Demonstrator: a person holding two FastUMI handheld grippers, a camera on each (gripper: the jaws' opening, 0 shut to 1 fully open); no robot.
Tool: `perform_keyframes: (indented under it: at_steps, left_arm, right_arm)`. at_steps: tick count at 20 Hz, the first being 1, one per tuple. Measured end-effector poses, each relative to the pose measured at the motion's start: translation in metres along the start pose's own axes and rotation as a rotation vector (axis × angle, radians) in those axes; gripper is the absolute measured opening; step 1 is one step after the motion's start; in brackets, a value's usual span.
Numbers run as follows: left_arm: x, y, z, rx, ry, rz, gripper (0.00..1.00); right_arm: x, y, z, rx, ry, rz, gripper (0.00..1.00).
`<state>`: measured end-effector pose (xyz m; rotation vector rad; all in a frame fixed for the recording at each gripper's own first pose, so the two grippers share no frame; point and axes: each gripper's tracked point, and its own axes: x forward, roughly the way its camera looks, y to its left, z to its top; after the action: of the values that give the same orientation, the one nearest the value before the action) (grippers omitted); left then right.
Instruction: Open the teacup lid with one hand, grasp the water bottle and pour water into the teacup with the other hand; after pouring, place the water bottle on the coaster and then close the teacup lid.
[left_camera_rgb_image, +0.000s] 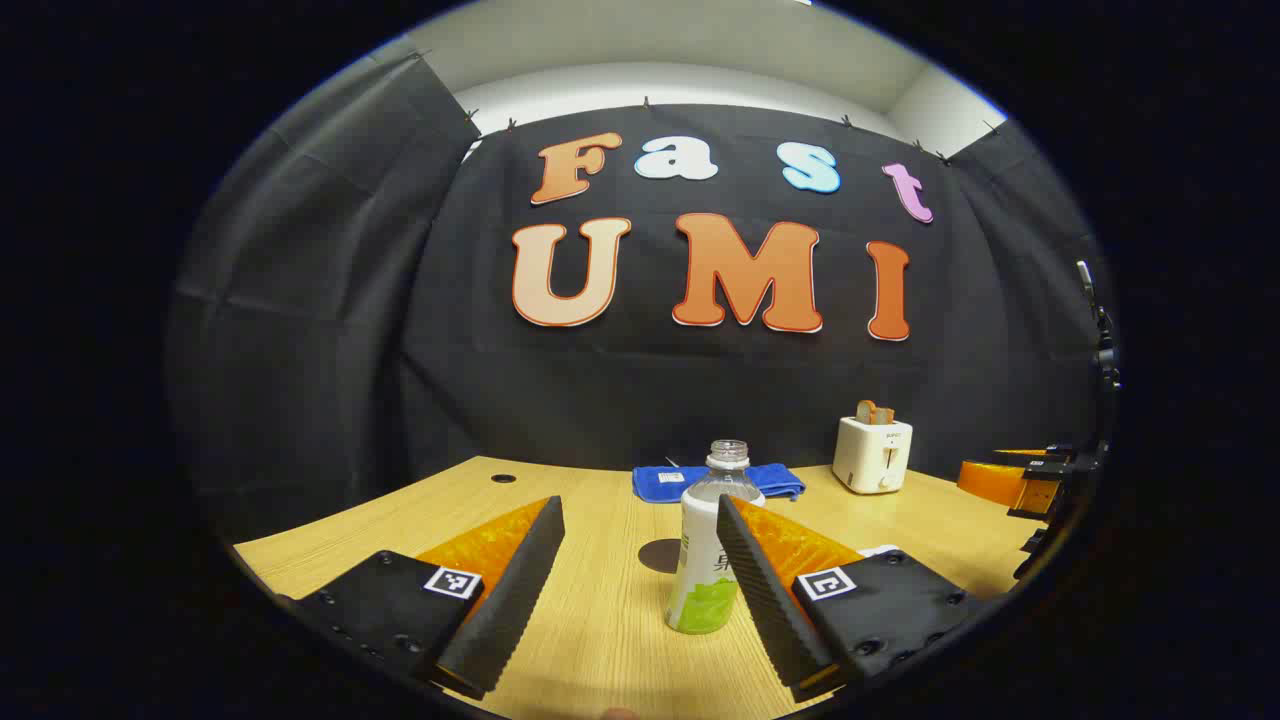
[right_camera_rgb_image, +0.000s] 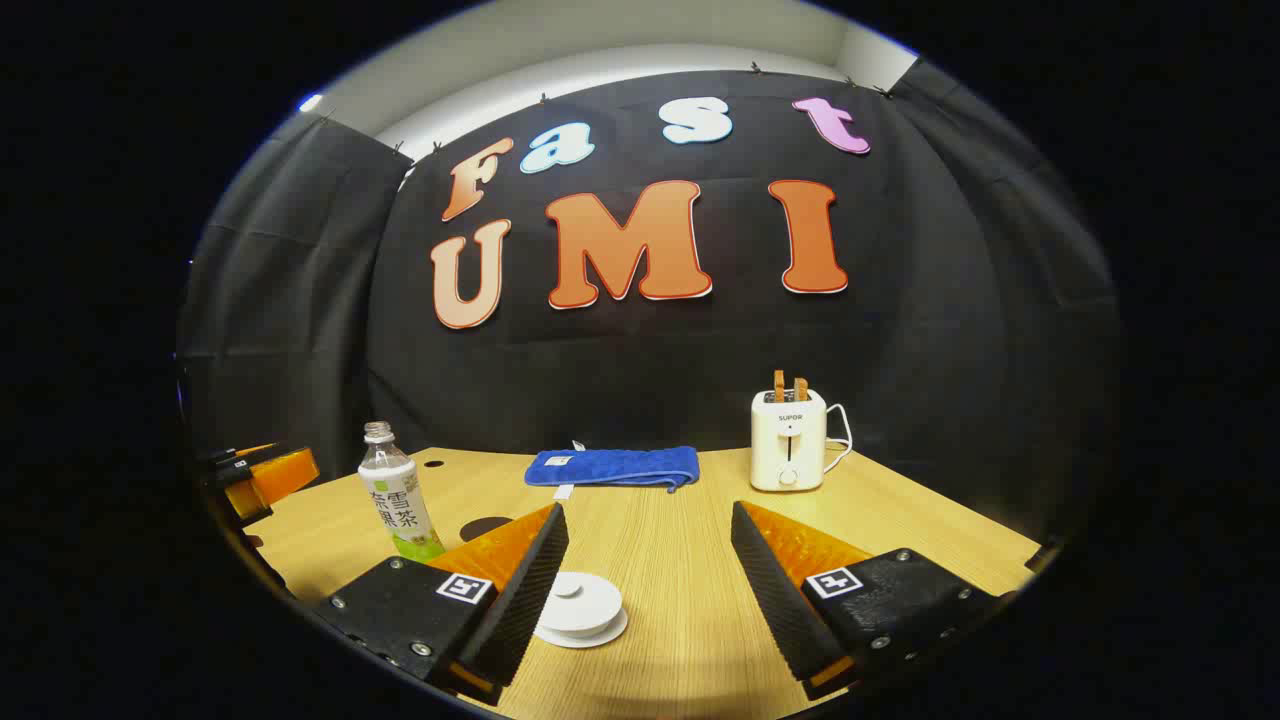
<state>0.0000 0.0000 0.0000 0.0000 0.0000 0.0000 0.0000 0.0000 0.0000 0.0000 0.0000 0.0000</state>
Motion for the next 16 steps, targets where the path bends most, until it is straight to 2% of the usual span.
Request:
perform_keyframes:
  at_steps: [9, 16]
  left_arm:
    - [0.0005, 0.0086, -0.0085, -0.001, 0.017, 0.019, 0.99]
    - [0.0004, 0.0028, -0.0072, 0.007, 0.014, 0.001, 0.99]
  right_arm:
    - [-0.0013, -0.0008, -0.0016, 0.006, 0.010, 0.016, 0.98]
    - [-0.0029, -0.0018, -0.0011, 0.004, 0.015, 0.014, 0.98]
